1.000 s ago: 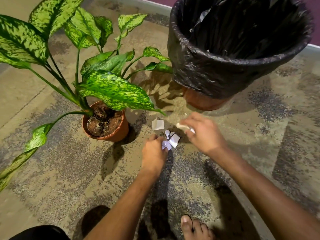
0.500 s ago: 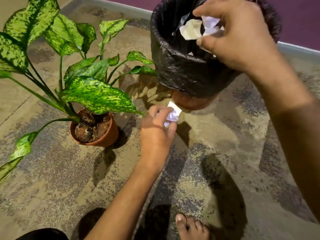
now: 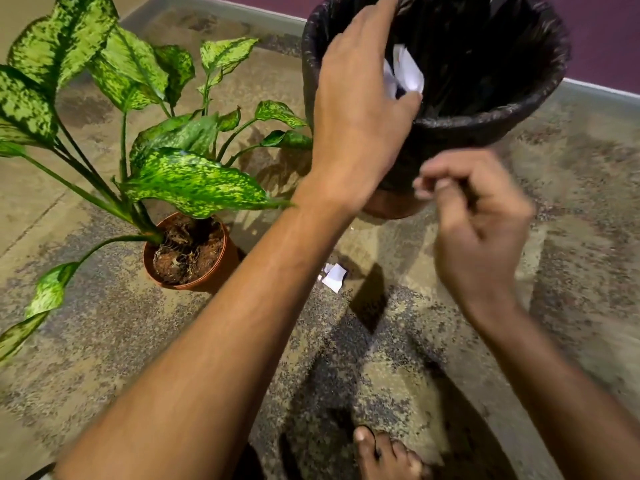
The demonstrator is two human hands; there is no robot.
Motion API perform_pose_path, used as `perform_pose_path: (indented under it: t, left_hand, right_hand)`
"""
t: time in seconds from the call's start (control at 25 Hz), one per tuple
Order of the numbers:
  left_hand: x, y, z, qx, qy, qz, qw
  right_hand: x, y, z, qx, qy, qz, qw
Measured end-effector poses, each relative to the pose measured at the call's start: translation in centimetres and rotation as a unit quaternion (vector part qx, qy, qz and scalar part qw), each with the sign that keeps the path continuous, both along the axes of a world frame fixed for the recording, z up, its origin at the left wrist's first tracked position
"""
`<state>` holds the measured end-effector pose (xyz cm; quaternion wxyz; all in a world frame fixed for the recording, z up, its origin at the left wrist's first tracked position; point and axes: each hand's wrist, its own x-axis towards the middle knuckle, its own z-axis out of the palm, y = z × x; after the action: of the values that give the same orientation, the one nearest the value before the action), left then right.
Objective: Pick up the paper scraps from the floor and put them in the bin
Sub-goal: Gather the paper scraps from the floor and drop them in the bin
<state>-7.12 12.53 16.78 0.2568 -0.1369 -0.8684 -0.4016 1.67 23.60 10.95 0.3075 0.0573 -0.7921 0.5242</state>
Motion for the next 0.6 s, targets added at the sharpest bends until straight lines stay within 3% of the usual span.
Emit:
perform_pose_path:
  t: [0.16,0.28,0.4,0.6]
  left_hand:
    - [4.0,-0.4,-3.5,0.041,0.024,-0.002,0.999]
    - [8.3,-1.8,-9.1,0.062,0.044,0.003,0.997]
    - [11.3,-4.8,-15.6,0.035,-0.108,0.057,0.992]
    - [10.8,-9.2,-21.3,-0.111,-0.344,0.076,0.929]
  right_hand:
    - [1.9,-2.4,-7.0,0.043,-0.238,0.079,0.967]
    - [-0.1,-2.8,-14.4,0.207,-0.327,0.158,0.908]
    - [-3.0,-2.9,-18.1,0.376,-0.360,0.197,0.830]
    - [-5.8,-2.2,-18.7,0.461,-0.370,0.244,0.768]
